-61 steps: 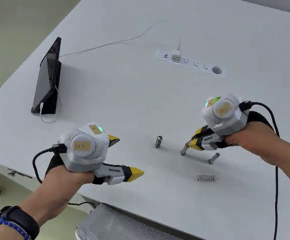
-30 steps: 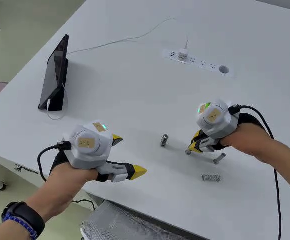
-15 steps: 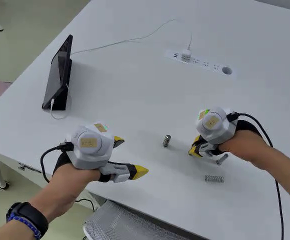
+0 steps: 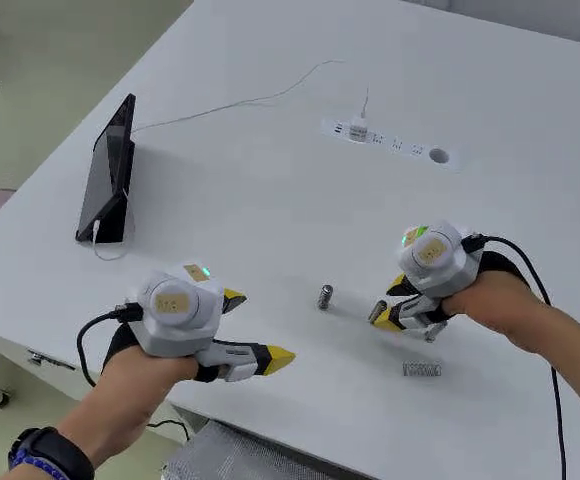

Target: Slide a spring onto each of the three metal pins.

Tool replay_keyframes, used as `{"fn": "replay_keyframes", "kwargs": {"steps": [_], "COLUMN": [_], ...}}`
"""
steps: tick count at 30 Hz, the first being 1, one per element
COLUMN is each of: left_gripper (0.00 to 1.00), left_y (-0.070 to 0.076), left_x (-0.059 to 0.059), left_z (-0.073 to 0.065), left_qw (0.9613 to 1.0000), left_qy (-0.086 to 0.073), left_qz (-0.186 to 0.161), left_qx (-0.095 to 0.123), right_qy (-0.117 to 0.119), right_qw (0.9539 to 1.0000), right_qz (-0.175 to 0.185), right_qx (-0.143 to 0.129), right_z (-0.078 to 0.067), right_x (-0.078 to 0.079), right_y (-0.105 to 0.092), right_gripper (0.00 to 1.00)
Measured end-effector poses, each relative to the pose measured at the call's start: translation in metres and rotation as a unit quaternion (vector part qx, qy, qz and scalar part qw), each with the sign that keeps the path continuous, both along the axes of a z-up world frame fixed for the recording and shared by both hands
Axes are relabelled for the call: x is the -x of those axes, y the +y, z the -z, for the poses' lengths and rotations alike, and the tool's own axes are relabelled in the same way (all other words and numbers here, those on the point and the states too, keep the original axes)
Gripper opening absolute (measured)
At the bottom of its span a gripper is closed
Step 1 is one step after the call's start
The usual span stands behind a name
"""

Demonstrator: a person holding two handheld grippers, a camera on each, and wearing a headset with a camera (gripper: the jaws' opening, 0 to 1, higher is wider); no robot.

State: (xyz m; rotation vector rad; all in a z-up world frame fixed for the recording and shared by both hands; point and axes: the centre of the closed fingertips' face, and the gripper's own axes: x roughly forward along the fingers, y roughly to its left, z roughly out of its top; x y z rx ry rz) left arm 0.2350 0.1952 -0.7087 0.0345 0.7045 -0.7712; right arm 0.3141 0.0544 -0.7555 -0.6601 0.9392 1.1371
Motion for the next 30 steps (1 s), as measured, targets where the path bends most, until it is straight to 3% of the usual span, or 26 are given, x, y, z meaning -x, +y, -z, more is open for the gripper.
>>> {"fn": "replay_keyframes", "kwargs": {"steps": [7, 11, 16, 30], "left_gripper": [0.67, 0.67, 0.66, 0.67], "left_y": [-0.006, -0.009, -0.011, -0.019], "left_x": [0.002, 0.003, 0.002, 0.0], "left_z": [-0.001, -0.005, -0.009, -0.011], "left_qw": [1.0, 0.9999, 0.9999, 0.9997], "left_qy": [-0.002, -0.004, -0.007, -0.008], "left_qz": [0.007, 0.012, 0.015, 0.025], "left_qx": [0.002, 0.001, 0.003, -0.002], "right_qy": [-0.009, -0.004, 0.009, -0.001], "right_qw": [0.9958, 0.9901, 0.9798, 0.9616], "right_qz": [0.067, 0.106, 0.151, 0.208], "right_qx": [-0.063, -0.092, -0.131, -0.179], "right_z": [-0.019, -0.021, -0.027, -0.03], "right_x": [-0.002, 0.001, 0.007, 0.031], "right_y": [-0.005, -0.012, -0.014, -0.022], "right_gripper": [0.39, 0.4, 0.4, 0.51]}}
